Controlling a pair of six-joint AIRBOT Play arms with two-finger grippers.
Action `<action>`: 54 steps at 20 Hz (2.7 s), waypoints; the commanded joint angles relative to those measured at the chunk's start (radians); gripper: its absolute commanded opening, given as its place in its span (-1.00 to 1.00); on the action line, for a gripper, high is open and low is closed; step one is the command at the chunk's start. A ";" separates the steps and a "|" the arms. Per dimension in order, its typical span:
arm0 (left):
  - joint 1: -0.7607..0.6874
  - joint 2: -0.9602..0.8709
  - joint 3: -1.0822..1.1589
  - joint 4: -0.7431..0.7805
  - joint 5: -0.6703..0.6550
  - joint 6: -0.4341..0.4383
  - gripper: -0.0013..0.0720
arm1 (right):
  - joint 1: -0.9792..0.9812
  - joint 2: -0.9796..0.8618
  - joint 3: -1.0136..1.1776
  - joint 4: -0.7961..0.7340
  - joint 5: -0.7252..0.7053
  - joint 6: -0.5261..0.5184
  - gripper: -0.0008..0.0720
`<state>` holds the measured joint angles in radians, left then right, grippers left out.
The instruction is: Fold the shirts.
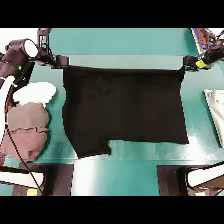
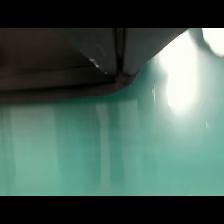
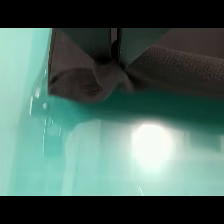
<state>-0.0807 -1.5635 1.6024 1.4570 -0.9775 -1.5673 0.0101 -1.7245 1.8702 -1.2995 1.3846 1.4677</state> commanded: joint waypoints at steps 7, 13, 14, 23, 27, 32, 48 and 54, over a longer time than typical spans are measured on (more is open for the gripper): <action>0.000 -0.015 -0.218 -0.178 -0.229 0.057 -0.89 | 0.009 0.173 -0.433 -0.028 -0.084 -0.013 -0.93; 0.000 0.044 -0.263 -0.183 -0.280 0.037 0.36 | -0.018 0.249 -0.500 0.067 -0.029 -0.038 0.12; 0.000 0.093 -0.285 -0.173 -0.302 0.053 0.36 | -0.035 0.282 -0.505 0.079 -0.005 -0.058 0.11; 0.000 0.701 -1.023 -0.252 -0.292 -0.031 0.36 | -0.191 0.636 -0.816 0.119 0.009 -0.075 0.11; 0.000 0.769 -1.192 -0.379 -0.216 -0.035 0.36 | -0.221 0.680 -0.873 0.245 -0.014 -0.109 0.11; 0.000 0.769 -1.247 -0.466 -0.074 -0.030 0.35 | -0.219 0.687 -0.874 0.258 -0.024 -0.112 0.11; 0.000 0.848 -1.057 -0.359 -0.213 -0.004 -0.90 | -0.420 0.716 -1.070 -0.075 0.105 -0.111 0.11; 0.000 0.848 -1.042 -0.364 -0.201 -0.003 -0.89 | -0.541 0.627 -1.262 0.002 0.018 -0.108 0.47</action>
<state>-0.0814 -0.7204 0.5480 1.0832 -1.1732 -1.5723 -0.4961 -1.0657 0.6735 -1.3258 1.4441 1.3579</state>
